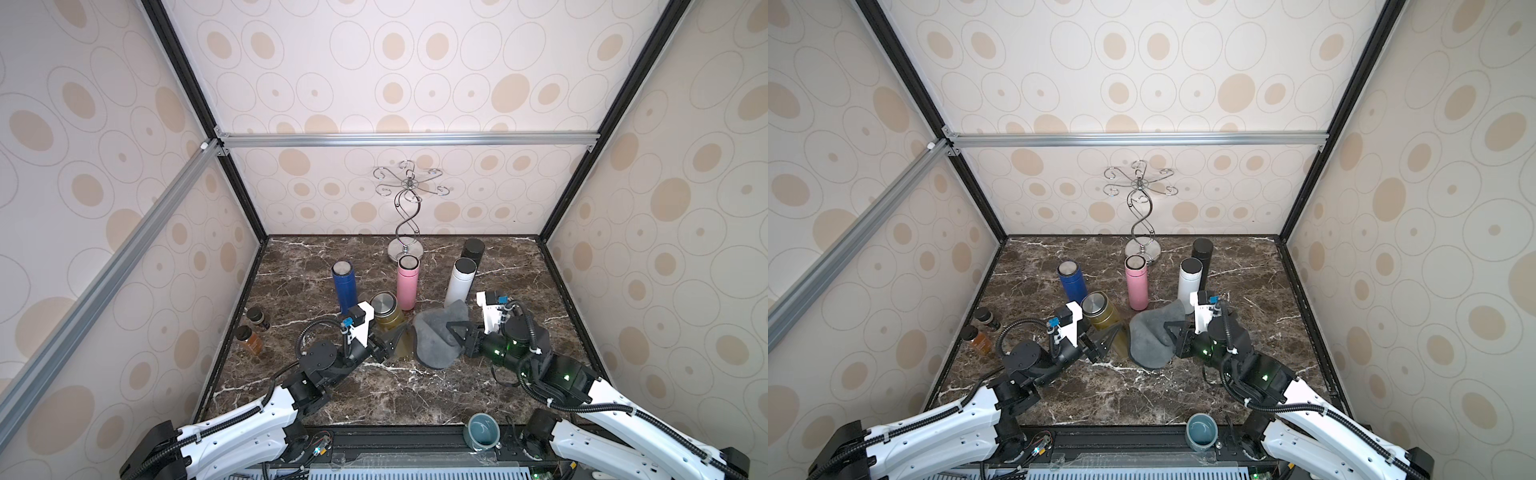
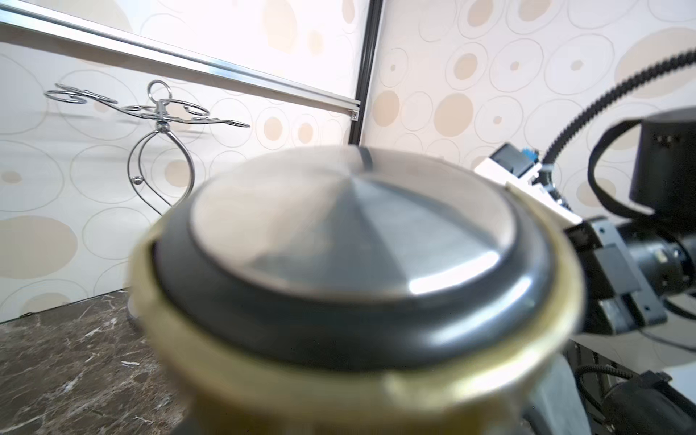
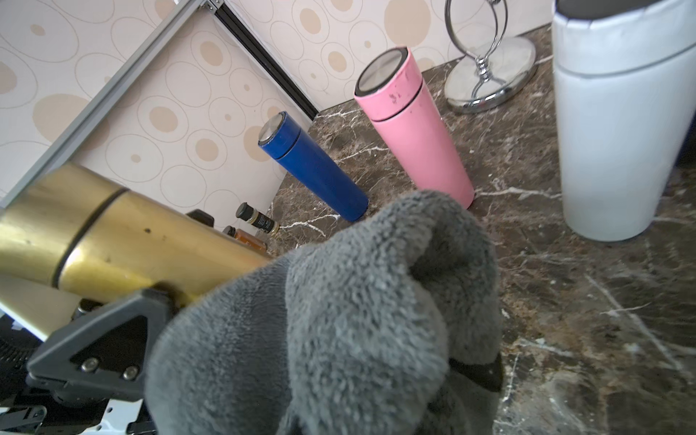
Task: Wipe the surface of the thermos
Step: Wipe the dirt from the surface of the thermos.
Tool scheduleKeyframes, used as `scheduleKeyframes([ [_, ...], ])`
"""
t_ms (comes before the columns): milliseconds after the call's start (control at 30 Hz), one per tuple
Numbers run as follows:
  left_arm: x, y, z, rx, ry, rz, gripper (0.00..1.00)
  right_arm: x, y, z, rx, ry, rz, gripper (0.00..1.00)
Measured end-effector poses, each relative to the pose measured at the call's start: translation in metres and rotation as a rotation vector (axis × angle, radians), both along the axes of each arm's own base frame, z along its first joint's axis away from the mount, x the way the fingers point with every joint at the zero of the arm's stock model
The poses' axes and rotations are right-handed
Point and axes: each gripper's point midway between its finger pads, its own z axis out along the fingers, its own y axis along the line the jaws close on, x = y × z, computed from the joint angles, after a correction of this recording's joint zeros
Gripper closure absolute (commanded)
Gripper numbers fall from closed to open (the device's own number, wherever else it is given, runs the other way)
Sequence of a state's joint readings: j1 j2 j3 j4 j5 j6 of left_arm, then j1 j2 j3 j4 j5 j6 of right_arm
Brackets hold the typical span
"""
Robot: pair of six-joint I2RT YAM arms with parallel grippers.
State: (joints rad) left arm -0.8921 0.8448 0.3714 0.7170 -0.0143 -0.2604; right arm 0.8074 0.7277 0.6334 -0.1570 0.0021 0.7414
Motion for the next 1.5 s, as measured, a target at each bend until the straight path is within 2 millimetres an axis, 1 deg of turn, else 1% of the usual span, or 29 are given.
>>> scheduleKeyframes([
  [133, 0.004, 0.005, 0.027, -0.064, -0.008, 0.026, 1.0, 0.002, 0.007, -0.02, 0.058, 0.048, 0.007, 1.0],
  [233, 0.004, 0.009, 0.044, -0.108, -0.019, 0.037, 1.0, 0.008, 0.011, -0.026, 0.123, 0.063, 0.0, 1.0],
  [300, 0.004, 0.011, 0.05, -0.129, -0.019, 0.038, 1.0, 0.013, 0.014, -0.03, 0.177, 0.073, -0.002, 1.0],
  [433, 0.004, 0.013, 0.054, -0.168, -0.006, 0.038, 1.0, 0.021, 0.02, -0.033, 0.296, 0.085, 0.002, 1.0],
  [500, 0.004, 0.013, 0.057, -0.193, -0.005, 0.035, 1.0, 0.025, 0.022, -0.029, 0.353, 0.082, 0.007, 1.0],
  [733, 0.004, 0.019, 0.073, -0.283, -0.023, 0.034, 1.0, 0.029, 0.033, 0.008, 0.555, 0.037, 0.065, 1.0],
  [933, 0.009, 0.021, 0.078, -0.319, -0.036, 0.055, 1.0, 0.031, 0.04, 0.021, 0.656, 0.031, 0.107, 1.0],
  [1100, 0.014, 0.019, 0.076, -0.326, -0.038, 0.07, 1.0, 0.032, 0.044, 0.024, 0.703, 0.046, 0.126, 1.0],
  [1267, 0.015, 0.022, 0.08, -0.341, -0.053, 0.082, 1.0, 0.033, 0.044, 0.024, 0.72, 0.055, 0.128, 1.0],
  [1500, 0.014, 0.028, 0.086, -0.357, -0.073, 0.101, 1.0, 0.033, 0.044, 0.018, 0.707, 0.071, 0.119, 1.0],
])
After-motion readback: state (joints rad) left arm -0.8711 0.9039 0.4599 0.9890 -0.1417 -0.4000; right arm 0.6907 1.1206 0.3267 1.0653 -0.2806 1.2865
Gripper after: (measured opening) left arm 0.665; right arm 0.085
